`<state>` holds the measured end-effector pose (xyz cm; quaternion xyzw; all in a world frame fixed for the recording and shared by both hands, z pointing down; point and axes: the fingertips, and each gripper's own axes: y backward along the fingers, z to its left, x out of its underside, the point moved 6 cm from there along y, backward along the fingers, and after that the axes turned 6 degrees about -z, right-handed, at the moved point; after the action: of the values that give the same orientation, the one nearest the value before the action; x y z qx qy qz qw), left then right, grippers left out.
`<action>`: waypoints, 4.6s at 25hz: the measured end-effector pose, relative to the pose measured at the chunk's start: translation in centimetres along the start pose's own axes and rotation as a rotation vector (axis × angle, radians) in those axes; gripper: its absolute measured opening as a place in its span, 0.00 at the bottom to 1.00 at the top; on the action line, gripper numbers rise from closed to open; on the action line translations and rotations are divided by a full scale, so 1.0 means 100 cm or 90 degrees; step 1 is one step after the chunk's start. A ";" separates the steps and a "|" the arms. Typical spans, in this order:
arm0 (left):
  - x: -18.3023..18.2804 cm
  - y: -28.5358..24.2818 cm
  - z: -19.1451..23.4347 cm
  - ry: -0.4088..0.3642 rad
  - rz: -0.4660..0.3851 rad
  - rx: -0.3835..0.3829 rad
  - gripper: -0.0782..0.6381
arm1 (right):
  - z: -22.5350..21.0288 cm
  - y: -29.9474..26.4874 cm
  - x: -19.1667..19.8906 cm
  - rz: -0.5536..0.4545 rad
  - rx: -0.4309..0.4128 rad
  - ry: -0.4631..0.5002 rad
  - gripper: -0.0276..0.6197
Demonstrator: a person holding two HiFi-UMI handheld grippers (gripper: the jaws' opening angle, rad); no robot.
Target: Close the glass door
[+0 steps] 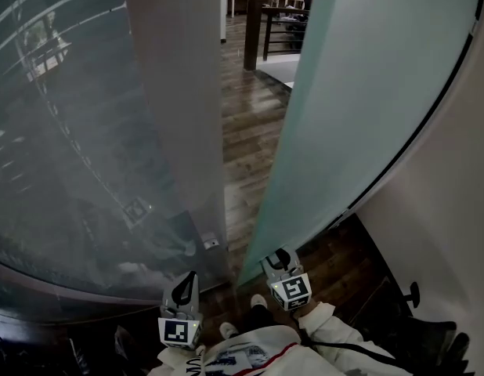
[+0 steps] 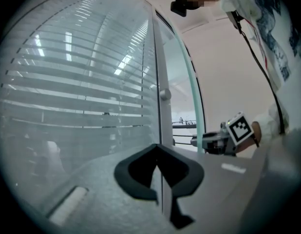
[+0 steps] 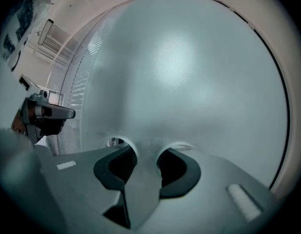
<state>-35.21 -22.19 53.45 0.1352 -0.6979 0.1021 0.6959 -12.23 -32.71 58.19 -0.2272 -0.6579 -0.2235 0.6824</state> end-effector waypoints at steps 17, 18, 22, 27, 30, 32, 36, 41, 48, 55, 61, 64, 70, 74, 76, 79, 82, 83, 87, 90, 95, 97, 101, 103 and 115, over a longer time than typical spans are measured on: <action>0.000 0.001 0.009 0.000 0.021 0.015 0.11 | -0.003 -0.031 -0.003 -0.001 0.020 0.000 0.24; 0.002 0.001 0.008 -0.001 0.022 0.016 0.11 | -0.004 -0.032 -0.001 -0.001 0.020 0.000 0.24; 0.006 0.002 0.009 -0.001 0.024 0.017 0.11 | -0.004 -0.039 0.002 -0.001 0.023 0.000 0.24; 0.006 0.002 0.004 0.002 0.026 0.009 0.11 | -0.011 -0.043 0.004 0.001 0.021 -0.001 0.24; 0.005 0.004 0.006 0.001 0.027 0.005 0.11 | -0.010 -0.049 0.000 0.000 0.020 -0.002 0.24; 0.004 0.005 0.006 0.003 0.027 0.003 0.11 | -0.009 -0.053 -0.003 0.000 0.020 -0.004 0.24; 0.005 0.008 0.004 0.005 0.024 -0.001 0.11 | -0.010 -0.057 0.002 0.005 0.024 -0.002 0.24; 0.006 0.010 0.001 0.008 0.023 -0.005 0.11 | -0.008 -0.063 0.001 0.004 0.018 -0.001 0.24; 0.006 0.011 -0.002 0.007 0.023 -0.006 0.11 | -0.006 -0.070 -0.002 -0.003 0.016 0.003 0.24; 0.010 0.014 0.000 0.010 0.029 -0.019 0.11 | -0.002 -0.081 -0.002 -0.006 0.013 0.003 0.24; 0.010 0.018 0.004 0.011 0.037 -0.029 0.11 | 0.001 -0.087 -0.006 -0.008 0.013 0.002 0.24; 0.009 0.017 0.002 0.011 0.036 -0.031 0.11 | 0.000 -0.084 -0.009 -0.011 0.014 0.005 0.24; 0.010 0.013 0.002 0.013 0.033 -0.027 0.11 | 0.003 -0.085 -0.011 -0.016 0.011 0.005 0.24; 0.009 0.011 0.001 0.015 0.029 -0.024 0.11 | 0.007 -0.086 -0.015 -0.019 0.008 0.005 0.24; 0.008 0.010 0.001 0.018 0.029 -0.024 0.11 | 0.008 -0.087 -0.015 -0.019 0.008 0.005 0.24; 0.006 0.010 0.001 0.016 0.027 -0.024 0.11 | 0.008 -0.085 -0.016 -0.020 0.011 0.006 0.24; 0.006 0.010 0.002 0.014 0.026 -0.025 0.11 | 0.006 -0.086 -0.014 -0.019 0.015 0.008 0.24; 0.006 0.010 0.001 0.015 0.026 -0.025 0.11 | 0.006 -0.086 -0.014 -0.019 0.015 0.007 0.24; 0.007 0.012 0.000 0.021 0.028 -0.030 0.11 | 0.004 -0.084 -0.010 -0.021 0.020 0.008 0.24; 0.009 0.014 -0.001 0.023 0.030 -0.035 0.11 | 0.001 -0.084 -0.010 -0.022 0.020 0.007 0.24; 0.007 0.022 0.001 0.018 0.027 -0.044 0.11 | -0.003 -0.086 -0.004 -0.017 0.024 0.004 0.24; 0.006 0.025 -0.002 0.016 0.027 -0.043 0.11 | -0.007 -0.085 -0.004 -0.017 0.027 0.003 0.24; 0.002 0.034 -0.007 0.012 0.026 -0.043 0.11 | -0.012 -0.086 -0.002 -0.018 0.031 0.004 0.25; 0.000 0.044 -0.006 0.011 0.021 -0.043 0.11 | -0.010 -0.087 -0.001 -0.015 0.034 0.006 0.25; 0.020 0.088 -0.030 0.046 0.050 -0.020 0.11 | -0.013 -0.059 -0.010 0.020 0.035 -0.007 0.31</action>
<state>-35.28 -12.97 55.88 0.0933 -0.6784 0.1233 0.7183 -14.79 -38.17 57.22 -0.2197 -0.6637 -0.1934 0.6884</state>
